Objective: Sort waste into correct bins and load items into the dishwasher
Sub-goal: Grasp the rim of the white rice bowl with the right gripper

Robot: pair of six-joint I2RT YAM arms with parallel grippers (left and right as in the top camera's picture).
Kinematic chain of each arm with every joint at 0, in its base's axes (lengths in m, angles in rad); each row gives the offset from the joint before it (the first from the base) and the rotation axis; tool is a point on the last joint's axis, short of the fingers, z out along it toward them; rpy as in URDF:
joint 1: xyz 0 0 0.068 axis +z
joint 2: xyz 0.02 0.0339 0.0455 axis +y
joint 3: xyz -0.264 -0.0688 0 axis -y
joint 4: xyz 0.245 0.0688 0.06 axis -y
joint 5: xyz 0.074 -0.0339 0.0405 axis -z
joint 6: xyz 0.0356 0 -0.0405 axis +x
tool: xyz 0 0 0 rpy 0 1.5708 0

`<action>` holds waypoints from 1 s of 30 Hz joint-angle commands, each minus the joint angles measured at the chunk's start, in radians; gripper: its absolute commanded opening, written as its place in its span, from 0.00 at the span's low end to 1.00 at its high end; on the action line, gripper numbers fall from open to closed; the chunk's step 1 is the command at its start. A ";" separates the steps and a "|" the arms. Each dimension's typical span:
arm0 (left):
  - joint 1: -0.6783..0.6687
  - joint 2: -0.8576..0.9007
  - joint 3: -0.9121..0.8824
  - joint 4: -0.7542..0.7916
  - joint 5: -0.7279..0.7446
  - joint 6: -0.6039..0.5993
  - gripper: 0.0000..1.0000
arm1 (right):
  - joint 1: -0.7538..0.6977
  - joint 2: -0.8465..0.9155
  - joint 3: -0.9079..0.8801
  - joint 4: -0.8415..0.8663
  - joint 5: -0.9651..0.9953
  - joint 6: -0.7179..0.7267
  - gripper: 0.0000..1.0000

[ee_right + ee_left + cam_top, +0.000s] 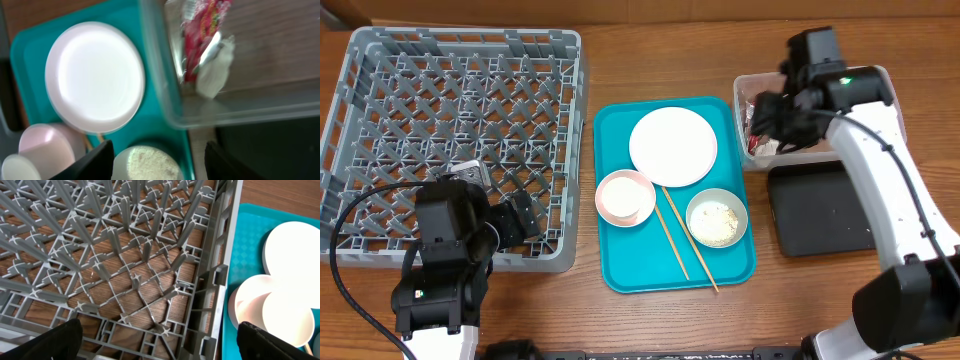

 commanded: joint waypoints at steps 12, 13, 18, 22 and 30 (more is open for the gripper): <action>0.006 -0.001 0.028 0.005 -0.006 -0.021 1.00 | 0.339 -0.021 -0.283 0.118 0.053 0.210 0.57; 0.006 -0.001 0.028 0.005 -0.006 -0.021 1.00 | 0.354 -0.021 -0.317 0.150 0.054 0.219 0.56; 0.006 -0.001 0.028 0.005 -0.006 -0.021 1.00 | 0.409 -0.021 -0.456 0.309 0.061 0.268 0.53; 0.006 -0.001 0.028 0.005 -0.006 -0.021 1.00 | 0.442 -0.017 -0.534 0.403 0.067 0.268 0.46; 0.006 -0.001 0.028 0.005 -0.006 -0.021 1.00 | 0.449 -0.010 -0.544 0.400 0.128 0.371 0.32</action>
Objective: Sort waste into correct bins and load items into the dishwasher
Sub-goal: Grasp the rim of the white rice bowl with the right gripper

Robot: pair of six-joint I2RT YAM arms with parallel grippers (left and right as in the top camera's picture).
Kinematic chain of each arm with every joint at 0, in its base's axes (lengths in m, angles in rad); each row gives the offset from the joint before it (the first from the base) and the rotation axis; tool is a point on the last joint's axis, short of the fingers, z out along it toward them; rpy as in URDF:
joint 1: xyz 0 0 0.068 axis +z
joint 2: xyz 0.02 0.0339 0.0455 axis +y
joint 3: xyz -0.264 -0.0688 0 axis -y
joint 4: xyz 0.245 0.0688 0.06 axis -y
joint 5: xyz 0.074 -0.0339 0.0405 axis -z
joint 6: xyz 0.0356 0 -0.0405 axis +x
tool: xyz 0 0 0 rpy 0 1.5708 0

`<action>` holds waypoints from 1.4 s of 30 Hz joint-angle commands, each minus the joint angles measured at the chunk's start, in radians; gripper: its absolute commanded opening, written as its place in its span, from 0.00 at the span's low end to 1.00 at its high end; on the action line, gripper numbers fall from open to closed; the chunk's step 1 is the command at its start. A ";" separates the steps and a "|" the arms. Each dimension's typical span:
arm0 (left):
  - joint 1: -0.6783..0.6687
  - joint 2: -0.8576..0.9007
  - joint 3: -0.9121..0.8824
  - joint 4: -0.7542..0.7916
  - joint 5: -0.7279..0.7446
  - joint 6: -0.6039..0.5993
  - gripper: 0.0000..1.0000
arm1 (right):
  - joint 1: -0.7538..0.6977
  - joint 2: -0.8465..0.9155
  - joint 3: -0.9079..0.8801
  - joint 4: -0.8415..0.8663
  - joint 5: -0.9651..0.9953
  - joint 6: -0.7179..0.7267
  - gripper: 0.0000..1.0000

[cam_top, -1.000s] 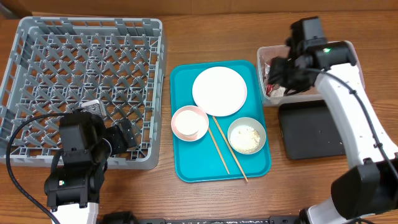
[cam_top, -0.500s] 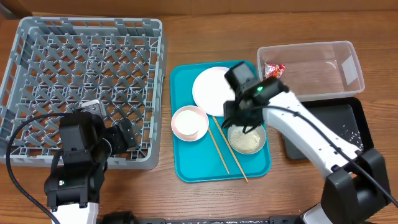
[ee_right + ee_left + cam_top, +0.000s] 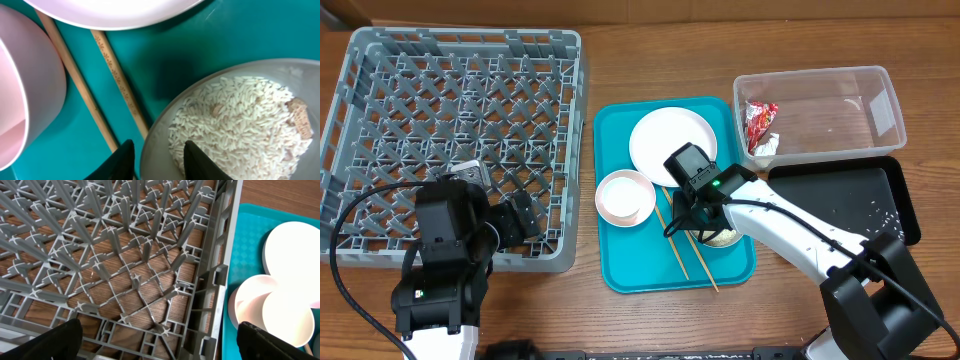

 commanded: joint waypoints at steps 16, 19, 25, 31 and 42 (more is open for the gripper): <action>0.006 -0.001 0.028 0.004 -0.006 -0.021 1.00 | 0.040 0.019 -0.027 0.005 0.037 0.115 0.23; 0.006 -0.001 0.028 0.004 -0.006 -0.021 1.00 | 0.040 0.019 -0.027 0.014 0.039 0.118 0.19; 0.006 -0.001 0.028 0.004 -0.006 -0.021 1.00 | 0.040 0.020 -0.027 0.006 0.047 0.122 0.12; 0.006 -0.001 0.028 0.004 -0.006 -0.021 1.00 | 0.040 0.020 -0.025 -0.005 0.061 0.146 0.04; 0.006 -0.001 0.028 0.004 -0.006 -0.021 1.00 | 0.039 -0.028 0.114 -0.171 0.134 0.139 0.04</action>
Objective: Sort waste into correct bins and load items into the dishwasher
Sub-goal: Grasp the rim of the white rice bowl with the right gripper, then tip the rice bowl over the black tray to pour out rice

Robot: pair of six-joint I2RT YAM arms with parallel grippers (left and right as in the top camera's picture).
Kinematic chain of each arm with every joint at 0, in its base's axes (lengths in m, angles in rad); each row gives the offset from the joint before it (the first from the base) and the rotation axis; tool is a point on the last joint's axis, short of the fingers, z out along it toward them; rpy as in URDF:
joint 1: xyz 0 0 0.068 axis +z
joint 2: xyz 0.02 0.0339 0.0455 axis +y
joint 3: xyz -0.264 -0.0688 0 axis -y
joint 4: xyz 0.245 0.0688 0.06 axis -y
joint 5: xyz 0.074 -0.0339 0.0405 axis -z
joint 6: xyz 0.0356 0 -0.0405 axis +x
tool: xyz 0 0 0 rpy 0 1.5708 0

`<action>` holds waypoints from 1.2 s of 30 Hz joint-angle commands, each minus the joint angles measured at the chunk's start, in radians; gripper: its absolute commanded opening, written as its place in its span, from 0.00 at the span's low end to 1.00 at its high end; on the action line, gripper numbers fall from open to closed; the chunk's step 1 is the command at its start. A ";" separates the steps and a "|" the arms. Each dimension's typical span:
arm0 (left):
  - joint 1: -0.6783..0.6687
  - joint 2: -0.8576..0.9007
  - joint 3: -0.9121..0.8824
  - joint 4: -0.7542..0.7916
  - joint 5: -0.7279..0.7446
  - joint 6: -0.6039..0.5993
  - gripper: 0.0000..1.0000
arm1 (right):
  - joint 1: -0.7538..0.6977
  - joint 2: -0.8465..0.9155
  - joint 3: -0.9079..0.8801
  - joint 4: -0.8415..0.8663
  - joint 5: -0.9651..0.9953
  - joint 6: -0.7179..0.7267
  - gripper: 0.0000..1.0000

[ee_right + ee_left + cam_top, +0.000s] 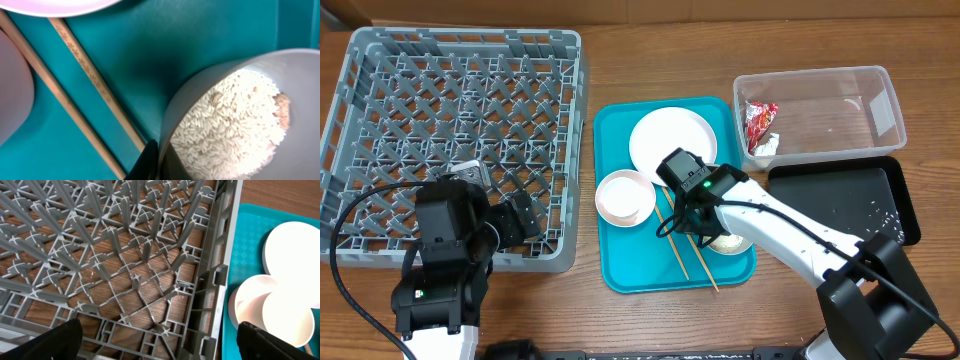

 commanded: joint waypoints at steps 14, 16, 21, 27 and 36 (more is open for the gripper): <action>0.006 -0.001 0.028 0.005 -0.006 -0.021 1.00 | -0.251 -0.244 0.127 -0.109 -0.070 -0.083 0.04; 0.006 -0.001 0.028 0.005 -0.006 -0.021 1.00 | -0.332 -0.256 0.127 -0.099 -0.137 -0.130 0.04; 0.006 -0.001 0.028 0.005 -0.006 -0.021 1.00 | -0.539 -0.255 0.126 -0.069 -0.366 -0.286 0.04; 0.006 -0.001 0.028 0.005 -0.006 -0.021 1.00 | -0.748 -0.244 0.121 -0.068 -0.592 -0.438 0.04; 0.006 -0.001 0.028 0.005 -0.006 -0.021 1.00 | -1.001 -0.243 0.000 -0.007 -0.906 -0.571 0.04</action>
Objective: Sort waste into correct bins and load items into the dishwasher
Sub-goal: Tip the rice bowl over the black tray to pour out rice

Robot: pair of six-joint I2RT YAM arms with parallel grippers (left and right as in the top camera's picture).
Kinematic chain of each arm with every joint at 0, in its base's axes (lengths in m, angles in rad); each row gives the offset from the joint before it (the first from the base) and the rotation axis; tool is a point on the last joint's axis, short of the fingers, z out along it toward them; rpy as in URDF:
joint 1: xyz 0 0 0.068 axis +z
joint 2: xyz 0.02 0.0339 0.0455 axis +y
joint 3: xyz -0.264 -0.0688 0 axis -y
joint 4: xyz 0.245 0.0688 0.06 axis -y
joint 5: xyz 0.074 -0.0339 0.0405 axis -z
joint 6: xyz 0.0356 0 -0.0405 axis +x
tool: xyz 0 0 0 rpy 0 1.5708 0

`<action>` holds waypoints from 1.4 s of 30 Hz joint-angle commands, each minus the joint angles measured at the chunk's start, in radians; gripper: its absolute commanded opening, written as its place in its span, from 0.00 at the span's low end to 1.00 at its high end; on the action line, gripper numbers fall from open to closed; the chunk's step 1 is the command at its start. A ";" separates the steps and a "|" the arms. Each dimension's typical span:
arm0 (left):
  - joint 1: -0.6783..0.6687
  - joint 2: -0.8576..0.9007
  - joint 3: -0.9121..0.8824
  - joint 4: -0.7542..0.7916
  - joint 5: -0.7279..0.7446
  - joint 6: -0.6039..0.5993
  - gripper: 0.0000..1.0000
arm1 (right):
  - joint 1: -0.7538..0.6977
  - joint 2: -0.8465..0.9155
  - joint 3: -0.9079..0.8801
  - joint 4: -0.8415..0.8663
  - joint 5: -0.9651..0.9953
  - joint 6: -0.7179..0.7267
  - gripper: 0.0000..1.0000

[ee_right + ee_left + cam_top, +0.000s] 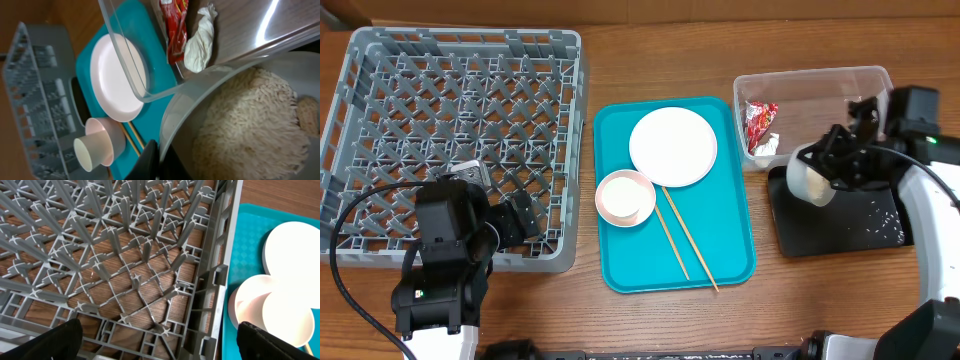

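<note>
My right gripper [832, 165] is shut on the rim of the grey rice bowl [810, 181], holding it tilted over the left end of the black tray [840, 225]. In the right wrist view the right gripper [159, 152] pinches the bowl [190, 120], with rice [250, 125] still inside. The teal tray [730, 240] carries a white plate [672, 147], a pink bowl [623, 198] with a cup in it, and two chopsticks [682, 243]. The left gripper [160, 347] hangs open over the near right corner of the grey dish rack [455, 110].
The clear bin [820, 105] behind the black tray holds a red wrapper [760, 120] and a crumpled white tissue [767, 147]. A few white grains lie scattered on the black tray. The rack's wall [220, 275] stands right beside the teal tray.
The right gripper, then shut on the rice bowl's rim on the teal tray, now holds the bowl tilted over the black tray by the clear bin. The left arm has not moved.
The right gripper was open over the clear bin, where the wrapper and tissue lay. Then it stood open around the rice bowl's rim on the teal tray, then shut on that rim. Now the bowl is off the teal tray, over the black tray. The left gripper stayed open.
</note>
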 commanded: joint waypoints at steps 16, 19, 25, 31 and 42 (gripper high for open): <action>0.006 -0.001 0.028 0.005 -0.006 -0.021 1.00 | -0.338 -0.008 -0.347 0.329 -0.542 -0.056 0.04; 0.006 -0.001 0.028 0.005 -0.006 -0.021 1.00 | -0.385 -0.008 -0.355 0.369 -0.583 -0.055 0.04; 0.006 -0.001 0.028 0.005 -0.006 -0.021 1.00 | -0.479 -0.008 -0.355 0.435 -0.605 -0.027 0.04; 0.006 -0.001 0.028 0.005 -0.006 -0.021 1.00 | -0.534 -0.008 -0.355 0.503 -0.774 -0.025 0.04; 0.006 -0.001 0.028 0.005 -0.006 -0.021 1.00 | -0.533 -0.007 -0.357 0.505 -0.974 -0.025 0.04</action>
